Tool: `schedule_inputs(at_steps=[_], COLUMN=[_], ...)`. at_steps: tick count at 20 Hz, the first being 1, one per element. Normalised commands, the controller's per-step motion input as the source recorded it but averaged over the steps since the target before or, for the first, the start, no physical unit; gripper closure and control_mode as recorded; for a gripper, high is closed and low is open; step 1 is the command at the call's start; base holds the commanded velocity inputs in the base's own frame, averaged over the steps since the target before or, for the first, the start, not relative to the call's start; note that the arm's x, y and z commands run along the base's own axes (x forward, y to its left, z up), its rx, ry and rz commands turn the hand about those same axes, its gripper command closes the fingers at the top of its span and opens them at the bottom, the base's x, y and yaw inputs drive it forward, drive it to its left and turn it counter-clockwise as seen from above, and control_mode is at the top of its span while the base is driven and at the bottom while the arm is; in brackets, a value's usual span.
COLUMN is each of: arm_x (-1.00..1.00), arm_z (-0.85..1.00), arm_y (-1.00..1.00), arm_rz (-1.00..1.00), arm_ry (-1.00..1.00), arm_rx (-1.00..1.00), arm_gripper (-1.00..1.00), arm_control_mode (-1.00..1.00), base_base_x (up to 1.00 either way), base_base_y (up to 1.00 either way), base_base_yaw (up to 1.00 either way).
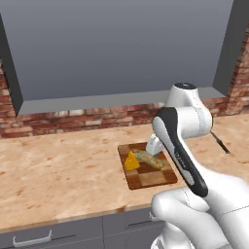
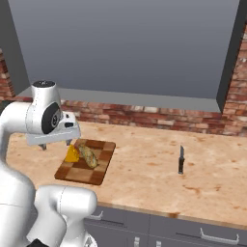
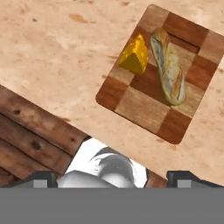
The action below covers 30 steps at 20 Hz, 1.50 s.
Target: Retrieve the sausage and cheese from the fridge and place them on the cutting board on the counter.
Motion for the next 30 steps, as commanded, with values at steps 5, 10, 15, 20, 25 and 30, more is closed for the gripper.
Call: schedule_inputs(at_steps=[5, 10, 15, 20, 25, 30], arm_x=[-0.25, -0.1, -0.2, -0.06, 0.0, 0.0], arm_z=[0.88, 0.23, -0.48, -0.07, 0.0, 0.0], arm_y=[-0.22, -0.03, 0.0, -0.01, -0.02, 0.0], arm_rz=[-0.03, -0.06, -0.09, -0.06, -0.03, 0.0], arm_ry=[-0.13, -0.22, -0.25, -0.21, -0.05, 0.0], arm_rx=[0.02, 0.01, 0.02, 0.03, 0.02, 0.0], arm_gripper=[-1.0, -1.0, -1.0, -1.0, -1.0, -1.0], arm_control_mode=[-1.0, -1.0, -1.0, -1.0, 1.0, 1.0], base_base_x=[0.0, 0.0, 0.0, 0.0, 0.13, 0.29], base_base_y=[0.0, 0.0, 0.0, 0.0, -0.03, 0.0], base_base_yaw=[0.0, 0.0, 0.0, 0.0, -0.01, 0.0])
